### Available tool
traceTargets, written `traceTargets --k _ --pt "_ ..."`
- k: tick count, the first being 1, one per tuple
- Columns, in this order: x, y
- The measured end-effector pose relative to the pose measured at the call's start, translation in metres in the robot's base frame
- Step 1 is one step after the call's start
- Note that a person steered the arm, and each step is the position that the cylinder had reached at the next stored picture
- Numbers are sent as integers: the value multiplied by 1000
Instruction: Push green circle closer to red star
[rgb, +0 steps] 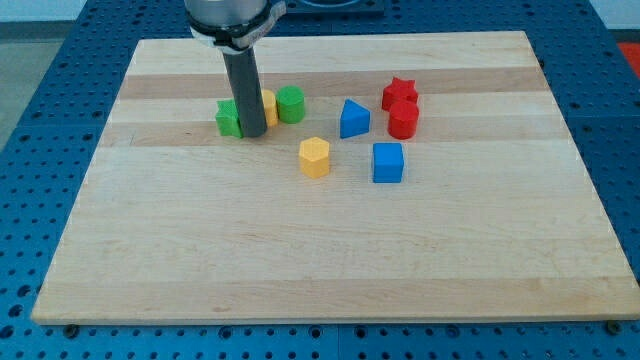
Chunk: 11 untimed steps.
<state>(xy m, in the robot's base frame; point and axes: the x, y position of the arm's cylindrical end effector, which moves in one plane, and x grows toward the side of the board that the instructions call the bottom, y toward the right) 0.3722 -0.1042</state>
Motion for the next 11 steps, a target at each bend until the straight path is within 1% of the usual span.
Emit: traceTargets --k 1,4,5,7,9,11 --pt "-18 5" --pt "-15 61" --pt "-30 70" --pt "-45 103" --pt "-80 93" --pt "-86 96"
